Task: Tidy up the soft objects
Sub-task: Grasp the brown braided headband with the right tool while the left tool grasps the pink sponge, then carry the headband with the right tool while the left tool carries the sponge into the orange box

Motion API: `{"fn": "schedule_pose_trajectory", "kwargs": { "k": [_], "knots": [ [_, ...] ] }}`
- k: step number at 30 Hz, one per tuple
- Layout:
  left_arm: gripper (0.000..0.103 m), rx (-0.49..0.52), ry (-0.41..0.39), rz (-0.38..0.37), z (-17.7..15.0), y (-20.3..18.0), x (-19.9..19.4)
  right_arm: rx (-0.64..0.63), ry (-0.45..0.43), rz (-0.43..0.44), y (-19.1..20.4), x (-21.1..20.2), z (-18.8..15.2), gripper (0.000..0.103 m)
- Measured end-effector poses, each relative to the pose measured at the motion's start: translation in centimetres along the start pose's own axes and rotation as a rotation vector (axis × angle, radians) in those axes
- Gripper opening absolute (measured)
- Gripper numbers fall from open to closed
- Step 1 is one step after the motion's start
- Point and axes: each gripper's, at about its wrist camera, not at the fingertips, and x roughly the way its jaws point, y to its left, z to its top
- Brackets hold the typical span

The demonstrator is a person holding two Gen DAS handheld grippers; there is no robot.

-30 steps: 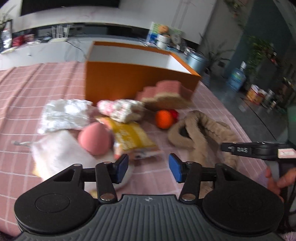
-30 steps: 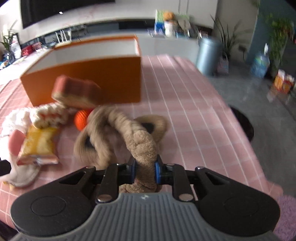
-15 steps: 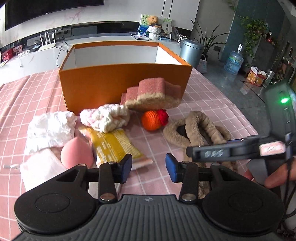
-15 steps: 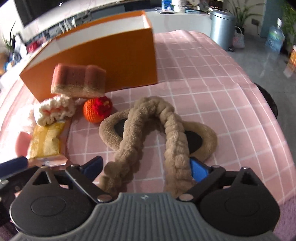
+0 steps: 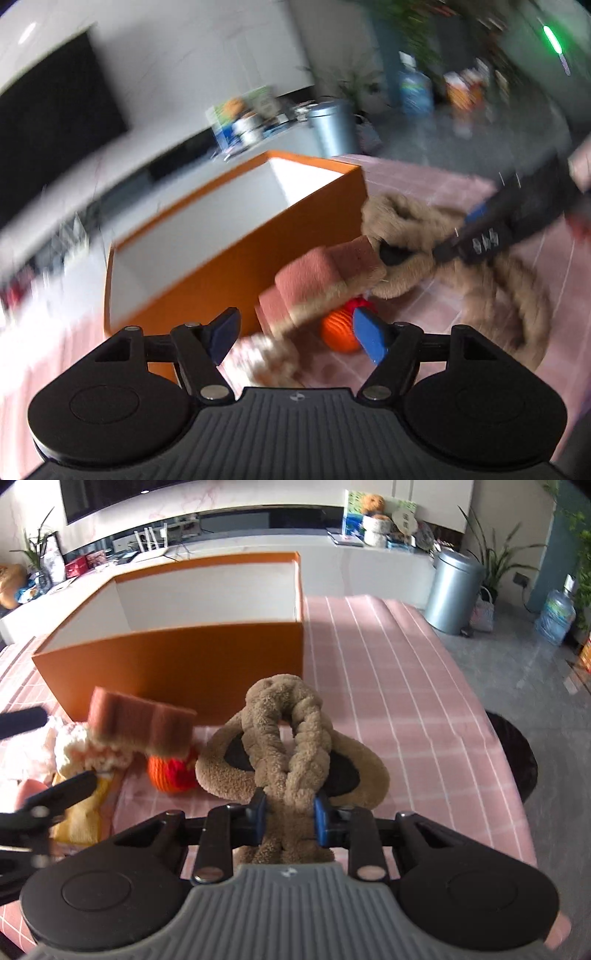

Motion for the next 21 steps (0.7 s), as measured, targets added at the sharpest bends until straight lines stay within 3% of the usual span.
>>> {"fn": "schedule_pose_trajectory", "kwargs": {
  "k": [4, 10, 16, 21],
  "knots": [
    [0.082, 0.238, -0.033, -0.024, 0.1, -1.4, 1.6, -0.015, 0.0, 0.006, 0.1, 0.5, 1.0, 0.024],
    [0.081, 0.422, -0.052, -0.031, 0.3, -2.7, 3.8, -0.018, 0.016, 0.017, 0.5, 1.4, 1.1, 0.024],
    [0.061, 0.464, -0.028, -0.069, 0.5, -3.7, 5.3, 0.0, 0.02, 0.021, 0.3, 1.9, 0.7, 0.025],
    [0.053, 0.467, -0.019, -0.072, 0.1, -4.2, 5.0, 0.004, 0.016, 0.022, 0.2, 1.7, 0.6, 0.025]
  ]
}}
